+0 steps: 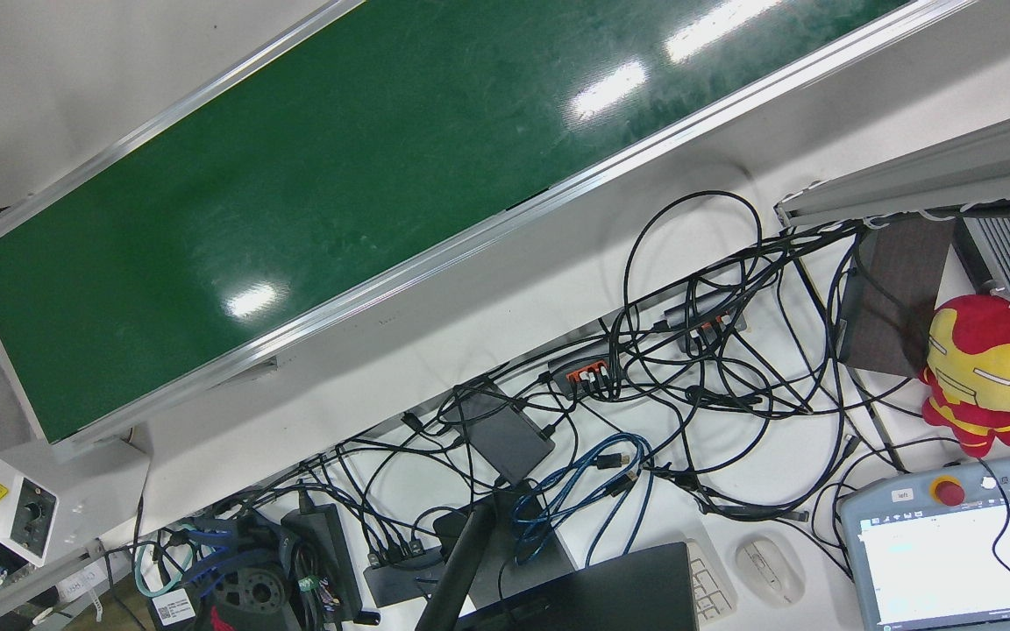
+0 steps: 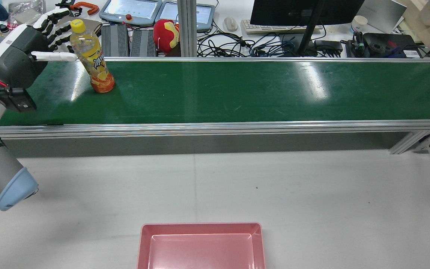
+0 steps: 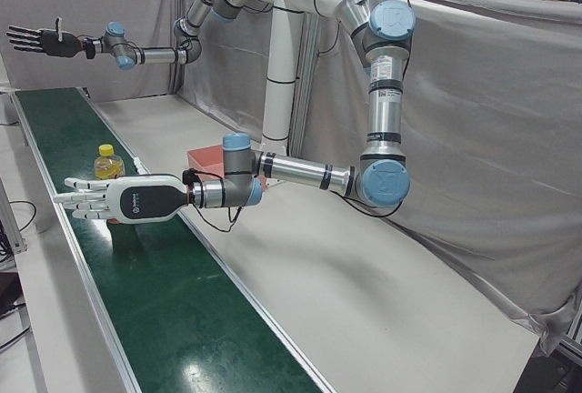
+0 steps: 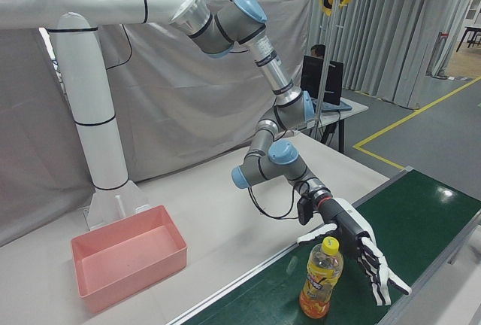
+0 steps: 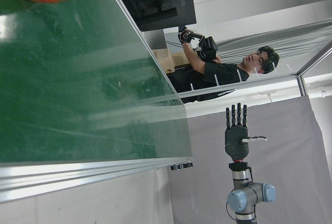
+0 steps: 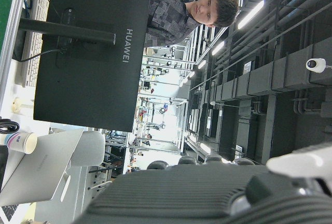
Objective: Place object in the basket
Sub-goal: 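Reach the left hand toward the yellow-capped juice bottle on the belt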
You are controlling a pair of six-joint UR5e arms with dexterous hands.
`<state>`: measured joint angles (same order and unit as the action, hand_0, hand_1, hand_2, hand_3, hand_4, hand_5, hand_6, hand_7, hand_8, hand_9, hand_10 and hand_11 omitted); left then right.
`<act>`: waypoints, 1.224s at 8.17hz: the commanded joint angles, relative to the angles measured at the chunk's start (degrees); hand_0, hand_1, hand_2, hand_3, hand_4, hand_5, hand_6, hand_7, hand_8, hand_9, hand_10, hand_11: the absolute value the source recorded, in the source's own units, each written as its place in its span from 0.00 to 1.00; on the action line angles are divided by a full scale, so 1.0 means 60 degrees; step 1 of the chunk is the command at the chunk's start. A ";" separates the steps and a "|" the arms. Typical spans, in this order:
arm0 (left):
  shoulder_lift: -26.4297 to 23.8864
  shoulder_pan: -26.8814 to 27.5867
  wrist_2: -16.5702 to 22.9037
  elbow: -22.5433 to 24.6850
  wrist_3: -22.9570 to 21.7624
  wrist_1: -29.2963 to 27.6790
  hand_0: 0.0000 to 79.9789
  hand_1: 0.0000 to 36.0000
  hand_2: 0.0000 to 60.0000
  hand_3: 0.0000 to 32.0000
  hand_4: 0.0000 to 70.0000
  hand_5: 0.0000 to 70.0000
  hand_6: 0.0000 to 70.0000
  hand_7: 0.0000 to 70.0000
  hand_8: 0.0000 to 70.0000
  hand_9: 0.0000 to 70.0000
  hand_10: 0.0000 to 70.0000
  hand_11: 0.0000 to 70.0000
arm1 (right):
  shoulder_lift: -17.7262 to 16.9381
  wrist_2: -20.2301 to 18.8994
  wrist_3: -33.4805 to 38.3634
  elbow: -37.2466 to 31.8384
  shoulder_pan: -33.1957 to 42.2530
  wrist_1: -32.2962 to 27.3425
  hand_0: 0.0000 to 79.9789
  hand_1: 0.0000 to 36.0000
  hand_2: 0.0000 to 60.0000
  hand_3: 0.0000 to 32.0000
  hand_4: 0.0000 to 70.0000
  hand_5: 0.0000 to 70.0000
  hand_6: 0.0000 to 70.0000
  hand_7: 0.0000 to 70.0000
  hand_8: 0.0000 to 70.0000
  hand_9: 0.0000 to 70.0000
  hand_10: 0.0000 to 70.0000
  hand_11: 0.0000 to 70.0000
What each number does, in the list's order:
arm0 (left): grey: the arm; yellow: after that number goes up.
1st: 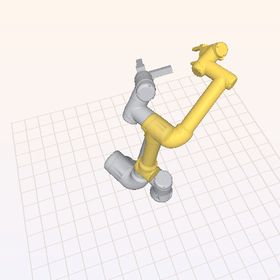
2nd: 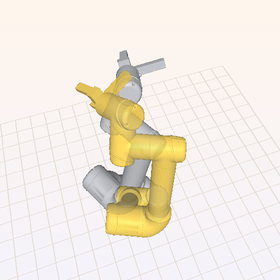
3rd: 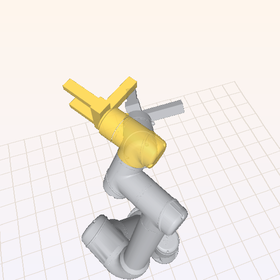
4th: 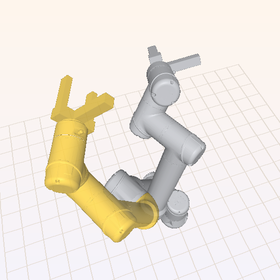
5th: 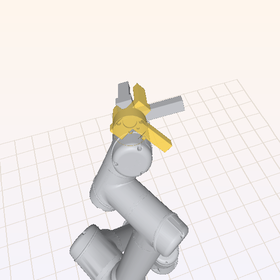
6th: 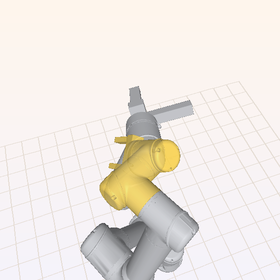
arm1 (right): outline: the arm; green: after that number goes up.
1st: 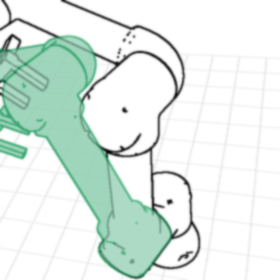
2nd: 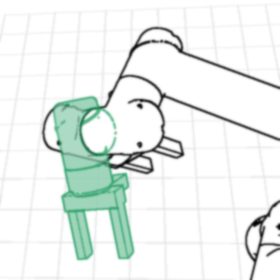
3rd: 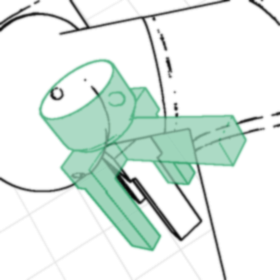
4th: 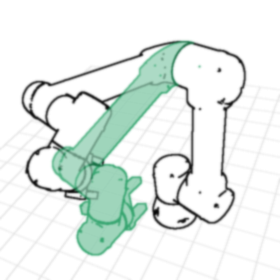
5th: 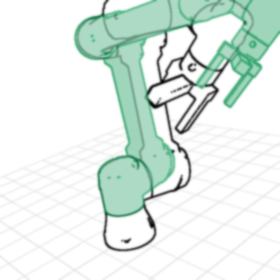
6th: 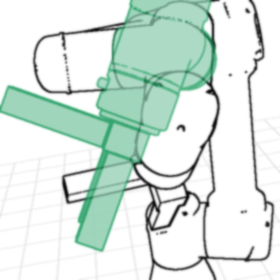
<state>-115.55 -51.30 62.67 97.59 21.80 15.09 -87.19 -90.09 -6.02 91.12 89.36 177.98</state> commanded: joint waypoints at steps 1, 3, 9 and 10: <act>-0.0166 0.0157 0.0014 -0.0137 -0.0030 -0.0069 0.67 0.49 0.06 0.01 0.03 0.37 0.00 0.00 0.14 0.19 0.14 0.23 | 0.0000 0.0000 -0.0008 0.0003 0.0004 0.0000 0.00 0.00 0.00 0.00 0.00 0.00 0.00 0.00 0.00 0.00 0.00 0.00; -0.0472 0.0360 0.0014 -0.0166 -0.0045 -0.0025 0.67 0.49 0.05 0.00 0.04 0.39 0.00 0.00 0.15 0.20 0.14 0.23 | 0.0000 0.0000 -0.0008 -0.0012 -0.0010 0.0000 0.00 0.00 0.00 0.00 0.00 0.00 0.00 0.00 0.00 0.00 0.00 0.00; -0.1364 0.0392 -0.0262 -0.0226 -0.0132 0.1358 0.68 0.52 0.10 0.00 0.06 0.66 0.04 0.05 0.21 0.29 0.24 0.37 | 0.0000 0.0000 -0.0008 0.0003 0.0004 0.0000 0.00 0.00 0.00 0.00 0.00 0.00 0.00 0.00 0.00 0.00 0.00 0.00; -0.1643 0.0406 -0.0771 0.0007 -0.0132 0.2309 0.76 0.57 0.10 0.00 0.22 0.93 0.15 0.26 0.41 0.57 0.55 0.80 | 0.0000 0.0000 0.0007 0.0017 0.0004 0.0000 0.00 0.00 0.00 0.00 0.00 0.00 0.00 0.00 0.00 0.00 0.00 0.00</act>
<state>-122.18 -48.73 62.03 95.75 21.08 19.25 -87.19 -90.09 -6.06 91.14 89.37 177.98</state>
